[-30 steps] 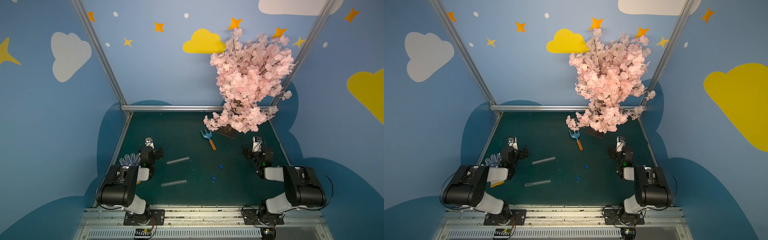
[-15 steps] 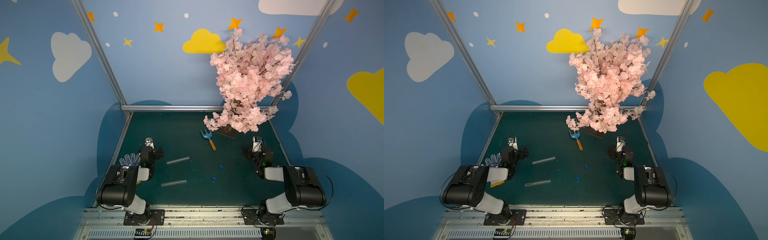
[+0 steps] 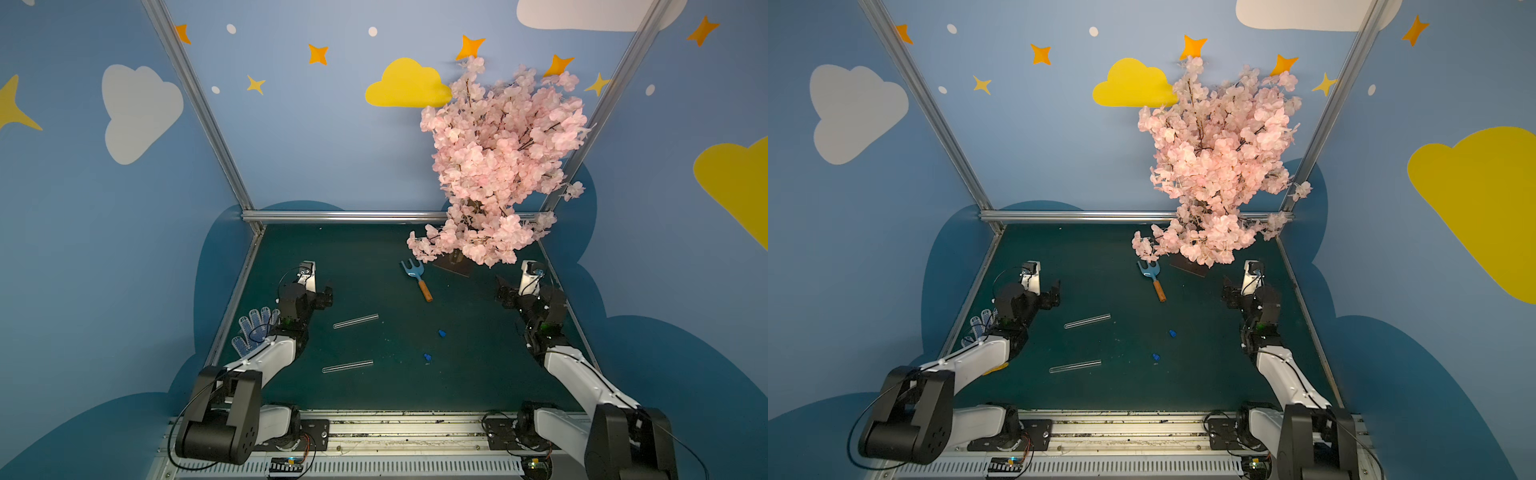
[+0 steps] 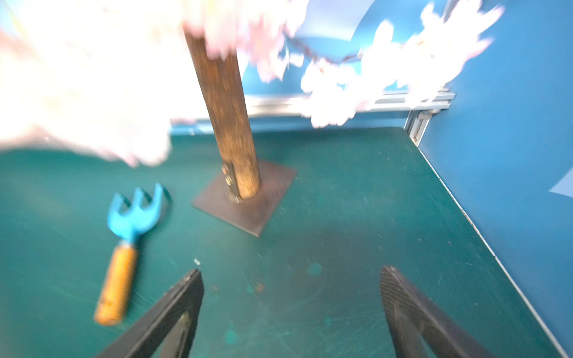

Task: Insert stoppers into test tubes
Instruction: Pick up the test tube at the center of the board.

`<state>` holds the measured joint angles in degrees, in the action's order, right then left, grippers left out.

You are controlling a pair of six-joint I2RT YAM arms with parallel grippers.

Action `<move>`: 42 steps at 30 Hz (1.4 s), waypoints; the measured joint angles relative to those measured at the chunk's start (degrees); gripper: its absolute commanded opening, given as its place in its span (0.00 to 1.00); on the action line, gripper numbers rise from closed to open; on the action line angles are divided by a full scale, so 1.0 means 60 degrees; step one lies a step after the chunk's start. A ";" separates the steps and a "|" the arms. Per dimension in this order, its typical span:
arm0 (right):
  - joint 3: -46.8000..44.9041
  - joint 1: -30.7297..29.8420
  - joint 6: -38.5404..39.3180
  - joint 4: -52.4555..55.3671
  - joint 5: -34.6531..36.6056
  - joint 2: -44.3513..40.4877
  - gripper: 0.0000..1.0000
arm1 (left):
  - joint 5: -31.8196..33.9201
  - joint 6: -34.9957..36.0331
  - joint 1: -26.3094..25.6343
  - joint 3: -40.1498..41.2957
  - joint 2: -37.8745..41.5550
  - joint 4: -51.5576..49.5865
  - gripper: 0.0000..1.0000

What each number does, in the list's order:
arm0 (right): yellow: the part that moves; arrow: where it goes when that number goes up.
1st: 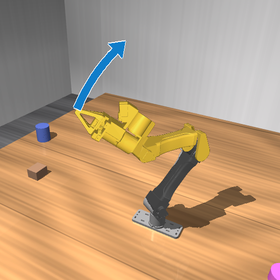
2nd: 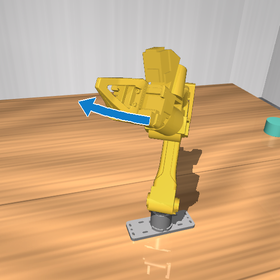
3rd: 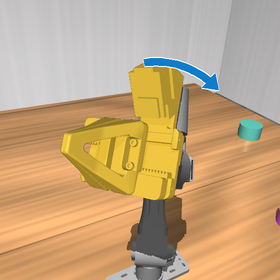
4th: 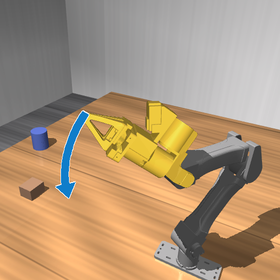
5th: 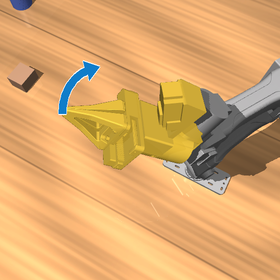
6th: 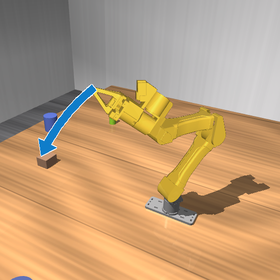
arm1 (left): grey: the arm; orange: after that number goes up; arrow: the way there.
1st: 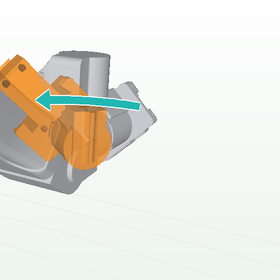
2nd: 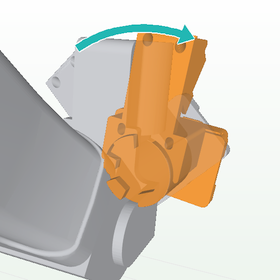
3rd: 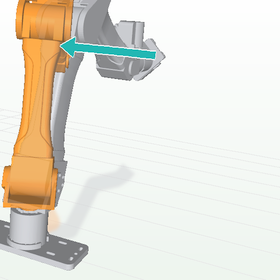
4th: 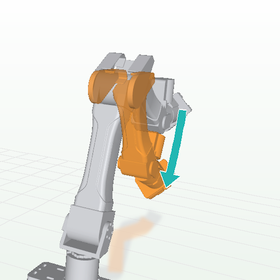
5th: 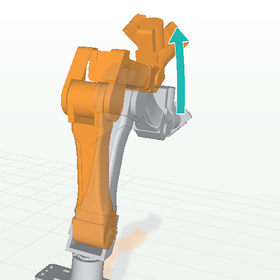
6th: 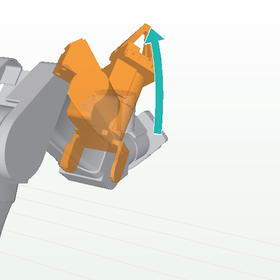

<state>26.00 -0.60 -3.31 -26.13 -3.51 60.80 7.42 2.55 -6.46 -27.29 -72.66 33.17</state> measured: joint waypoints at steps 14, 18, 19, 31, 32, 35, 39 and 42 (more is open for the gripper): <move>0.0517 0.0000 -0.2463 0.3636 -0.1133 -0.1308 0.90 | -0.4014 0.2539 -0.1676 -0.3974 0.0288 -0.6863 0.79; 0.0495 0.0000 -0.2608 0.3960 -0.1045 -0.1993 0.90 | -0.4390 0.4481 -0.2455 -0.4102 0.0914 -0.9770 0.79; 0.0495 0.0000 -0.2634 0.3996 -0.0998 -0.2116 0.89 | -0.4521 0.4936 -0.2554 -0.4047 0.1115 -1.0506 0.79; 0.0495 0.0000 -0.2626 0.4404 -0.0816 -0.2470 0.89 | -0.3187 0.7056 -0.3643 -0.2084 0.1880 -1.3504 0.69; 0.0495 0.0000 -0.2626 0.4397 -0.0816 -0.2470 0.89 | -0.3013 0.7082 -0.3701 -0.1985 0.1869 -1.3526 0.69; 0.0495 0.0000 -0.2626 0.4397 -0.0820 -0.2459 0.89 | -0.2550 0.7118 -0.3814 -0.1876 0.1636 -1.3486 0.68; 0.0495 0.0000 -0.2623 0.4495 -0.0852 -0.2412 0.89 | -0.2226 0.7195 -0.3887 -0.1880 0.0878 -1.3234 0.69; 0.0495 0.0000 -0.2623 0.4564 -0.0849 -0.2441 0.89 | -0.2058 0.7315 -0.3985 -0.1880 0.0386 -1.3180 0.68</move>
<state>28.97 -0.60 -19.05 1.26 -8.60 46.15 -4.93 46.44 -30.37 -38.57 -70.35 -45.91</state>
